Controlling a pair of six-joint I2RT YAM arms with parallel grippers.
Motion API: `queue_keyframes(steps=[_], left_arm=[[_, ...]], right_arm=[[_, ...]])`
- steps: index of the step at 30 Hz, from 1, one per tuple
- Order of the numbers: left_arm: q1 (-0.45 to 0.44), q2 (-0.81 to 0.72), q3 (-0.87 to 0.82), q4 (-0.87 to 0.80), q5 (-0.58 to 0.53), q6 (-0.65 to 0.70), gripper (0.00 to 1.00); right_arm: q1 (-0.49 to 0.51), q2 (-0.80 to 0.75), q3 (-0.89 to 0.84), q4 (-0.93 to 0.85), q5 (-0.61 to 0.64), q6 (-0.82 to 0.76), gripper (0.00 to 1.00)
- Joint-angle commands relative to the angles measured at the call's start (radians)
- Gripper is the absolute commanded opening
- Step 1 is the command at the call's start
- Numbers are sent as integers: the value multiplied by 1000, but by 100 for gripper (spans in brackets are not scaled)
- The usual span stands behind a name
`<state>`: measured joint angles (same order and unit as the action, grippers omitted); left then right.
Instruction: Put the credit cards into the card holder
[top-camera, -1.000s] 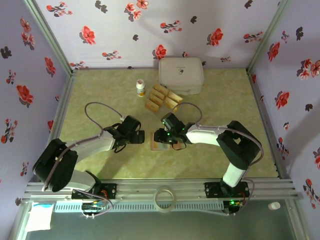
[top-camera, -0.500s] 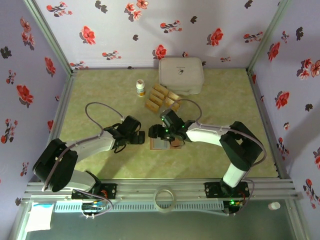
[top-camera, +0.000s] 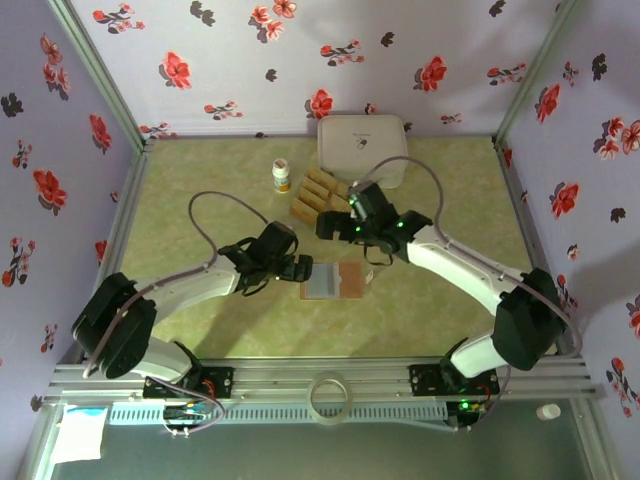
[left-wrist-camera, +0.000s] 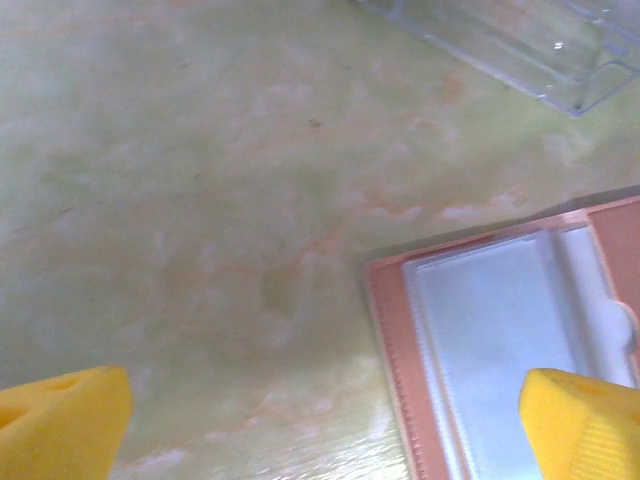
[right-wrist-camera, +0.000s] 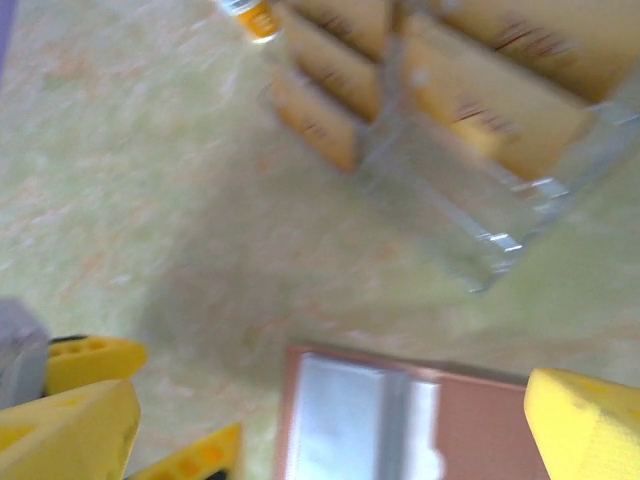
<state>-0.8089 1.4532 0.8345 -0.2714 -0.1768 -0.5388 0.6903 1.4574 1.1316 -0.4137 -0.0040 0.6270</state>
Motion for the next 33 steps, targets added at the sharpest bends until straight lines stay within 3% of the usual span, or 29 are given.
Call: queue_keyframes(steps=[1, 6, 9, 21, 33], left_arm=[[-22, 57, 23, 5, 10, 21, 100], [-32, 94, 3, 31, 0, 0, 100], [-33, 102, -15, 38, -15, -10, 100], [-30, 73, -59, 30, -59, -44, 100], [-23, 66, -83, 31, -59, -48, 100]], right_arm=[[-55, 9, 51, -102, 21, -114, 96], [-69, 126, 204, -239, 109, -344, 61], [-69, 231, 297, -302, 136, -453, 49], [-92, 513, 581, -366, 209, -612, 44], [-110, 621, 663, -391, 167, -637, 33]])
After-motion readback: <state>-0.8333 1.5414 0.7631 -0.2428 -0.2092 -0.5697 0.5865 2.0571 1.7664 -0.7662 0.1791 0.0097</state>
